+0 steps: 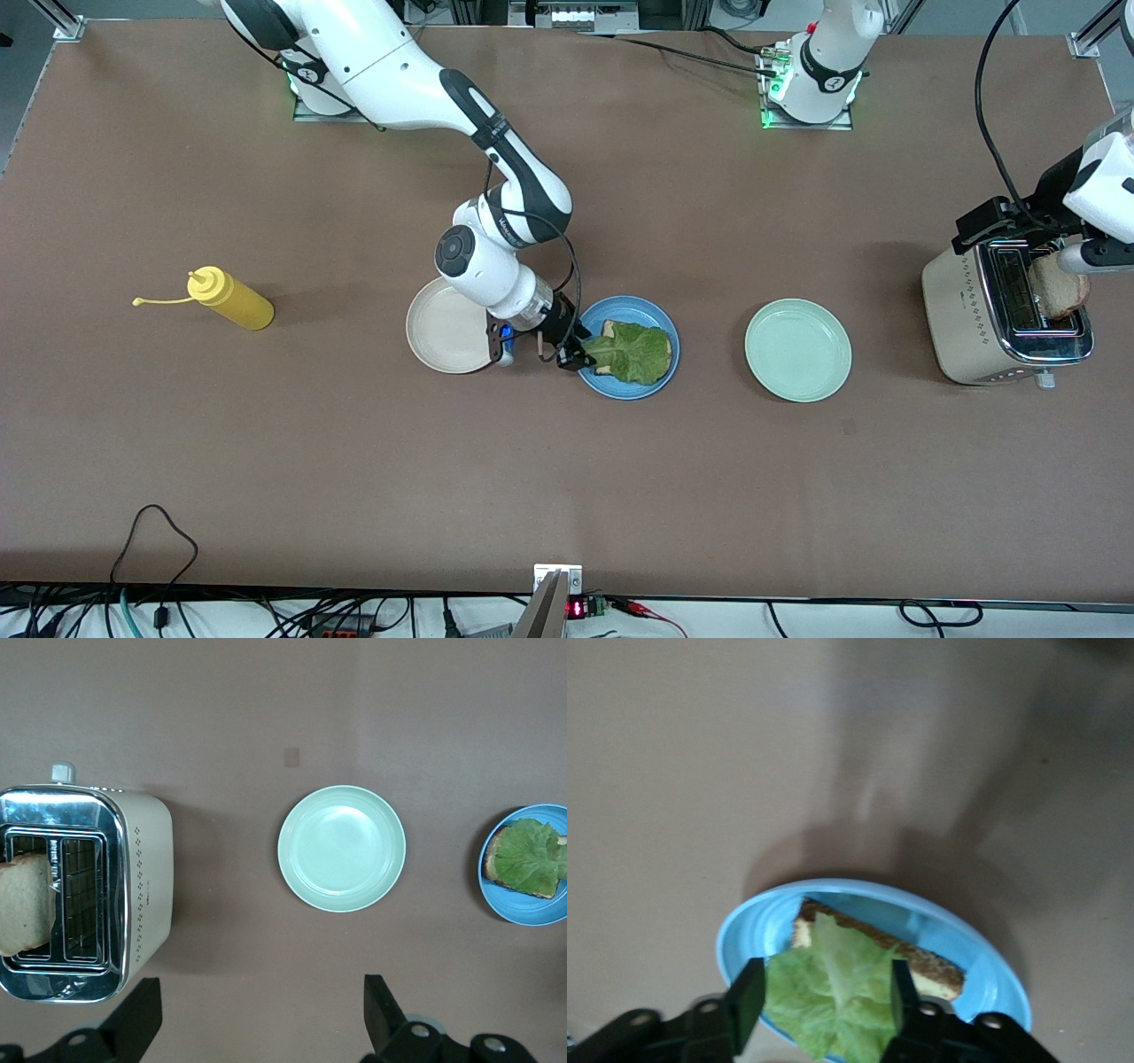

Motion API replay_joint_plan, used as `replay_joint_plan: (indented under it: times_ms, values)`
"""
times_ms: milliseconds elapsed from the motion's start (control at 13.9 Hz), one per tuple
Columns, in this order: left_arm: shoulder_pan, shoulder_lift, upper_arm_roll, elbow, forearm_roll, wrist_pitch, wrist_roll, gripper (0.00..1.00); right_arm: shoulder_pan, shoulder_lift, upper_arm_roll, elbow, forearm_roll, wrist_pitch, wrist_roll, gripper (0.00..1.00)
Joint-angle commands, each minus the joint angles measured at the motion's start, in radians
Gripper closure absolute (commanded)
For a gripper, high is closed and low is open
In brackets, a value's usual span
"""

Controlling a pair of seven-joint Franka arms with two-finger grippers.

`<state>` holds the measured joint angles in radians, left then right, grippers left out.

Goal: Make sandwich in blue plate with both arms
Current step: 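Withdraw the right gripper back beside the yellow bottle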

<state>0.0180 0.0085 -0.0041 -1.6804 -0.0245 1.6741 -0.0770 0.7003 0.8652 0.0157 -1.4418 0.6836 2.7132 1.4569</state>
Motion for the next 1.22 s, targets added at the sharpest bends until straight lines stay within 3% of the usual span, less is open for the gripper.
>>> replay_joint_plan:
  times_ms: [0,431,790,1149]
  values:
    - [0.013,-0.001,-0.019,0.011,0.002,0.001,0.0,0.0,-0.028,-0.09,0.0,-0.044,-0.013,-0.07,-0.079,0.0]
    - [0.025,-0.013,-0.03,0.01,0.002,-0.014,0.013,0.0,-0.186,-0.412,-0.006,-0.27,-0.053,-0.364,-0.341,0.0]
    - [0.06,-0.013,-0.05,0.005,0.002,-0.022,0.014,0.0,-0.398,-0.641,-0.006,-0.445,-0.176,-0.606,-0.72,0.0]
    - [0.062,-0.028,-0.068,0.001,0.003,-0.048,0.013,0.0,-0.643,-0.785,-0.006,-0.509,-0.332,-0.828,-1.168,0.0]
